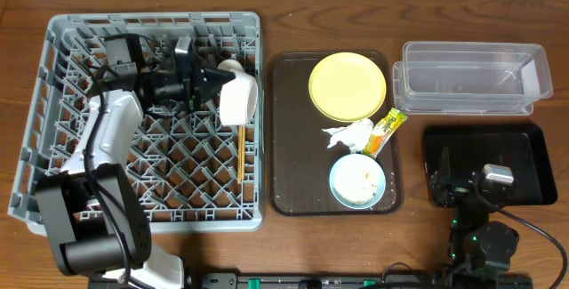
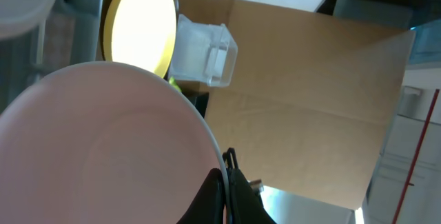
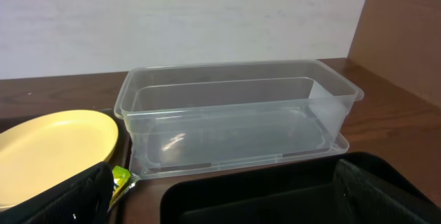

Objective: Sort waste into correct bins and load items into the dishwasher rack
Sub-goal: 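Lower the pink bowl into the rack and open the left gripper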

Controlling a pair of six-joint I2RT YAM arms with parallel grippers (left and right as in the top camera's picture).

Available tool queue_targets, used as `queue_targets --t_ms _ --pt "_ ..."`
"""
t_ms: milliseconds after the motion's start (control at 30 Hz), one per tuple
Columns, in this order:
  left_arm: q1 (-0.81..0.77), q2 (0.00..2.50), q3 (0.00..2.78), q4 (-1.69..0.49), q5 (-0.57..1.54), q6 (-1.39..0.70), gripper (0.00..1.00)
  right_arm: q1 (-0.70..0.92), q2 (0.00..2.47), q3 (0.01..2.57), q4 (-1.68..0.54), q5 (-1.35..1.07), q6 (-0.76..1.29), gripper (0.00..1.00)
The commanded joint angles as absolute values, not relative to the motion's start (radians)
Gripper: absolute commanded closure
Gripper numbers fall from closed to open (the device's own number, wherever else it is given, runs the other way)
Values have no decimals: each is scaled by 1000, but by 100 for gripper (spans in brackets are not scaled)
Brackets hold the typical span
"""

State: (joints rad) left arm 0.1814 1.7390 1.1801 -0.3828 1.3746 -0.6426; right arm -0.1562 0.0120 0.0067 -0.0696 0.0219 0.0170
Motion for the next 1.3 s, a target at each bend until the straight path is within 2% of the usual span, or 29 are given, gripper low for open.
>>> queue_targets --t_ms 0,200,500,800,1267 --pt "185 1716 1182 -352 1367 -714 94 -180 6 6 -73 25 10 1" --pt "138 1716 1180 -428 1271 -640 94 -184 6 6 -73 25 10 1" --pt "110 1716 1172 -429 1155 -669 94 -200 6 6 -73 25 10 1" --pt "157 1714 1172 -228 1295 -880 94 -200 6 6 -73 25 10 1" --pt "159 1681 1094 -229 1351 -908 94 -207 6 6 -73 25 10 1"
